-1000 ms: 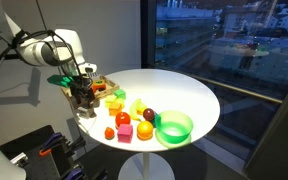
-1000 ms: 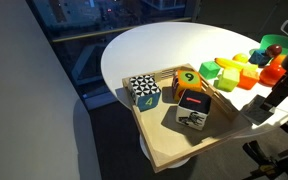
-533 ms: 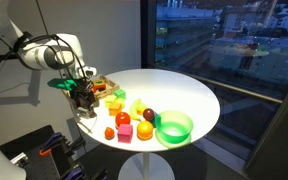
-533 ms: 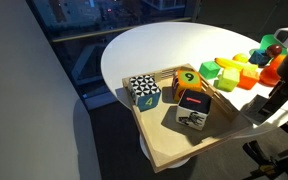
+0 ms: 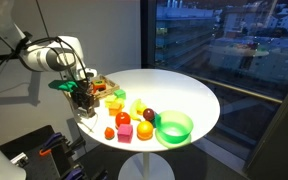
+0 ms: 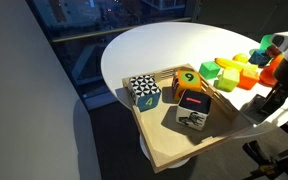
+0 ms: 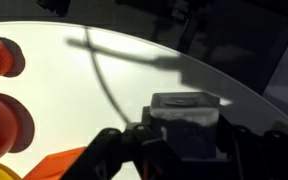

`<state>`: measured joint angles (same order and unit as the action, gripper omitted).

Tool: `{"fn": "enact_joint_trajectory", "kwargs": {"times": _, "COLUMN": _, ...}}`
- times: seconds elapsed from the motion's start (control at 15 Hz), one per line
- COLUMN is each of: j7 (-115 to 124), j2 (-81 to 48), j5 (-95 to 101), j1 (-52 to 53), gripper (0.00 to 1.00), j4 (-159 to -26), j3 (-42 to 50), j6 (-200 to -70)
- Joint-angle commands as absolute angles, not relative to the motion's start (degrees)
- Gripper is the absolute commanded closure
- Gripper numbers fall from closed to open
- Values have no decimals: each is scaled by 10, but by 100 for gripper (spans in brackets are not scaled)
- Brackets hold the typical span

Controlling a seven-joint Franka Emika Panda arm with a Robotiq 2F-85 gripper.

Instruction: Put the grey block inside the wooden box

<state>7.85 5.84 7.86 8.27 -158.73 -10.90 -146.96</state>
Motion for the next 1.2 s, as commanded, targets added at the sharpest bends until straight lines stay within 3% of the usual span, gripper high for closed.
{"fn": "enact_joint_trajectory", "kwargs": {"times": 0.0, "j7": 89, "j2": 78, "j5": 75, "j1": 87, "gripper": 69, "j4": -1582, "j3": -110, "j6": -1456}}
{"fn": "enact_joint_trajectory", "kwargs": {"times": 1.13, "j7": 120, "j2": 108, "j5": 22, "j1": 123, "gripper": 69, "j4": -1497, "j3": -141, "j6": -1425}}
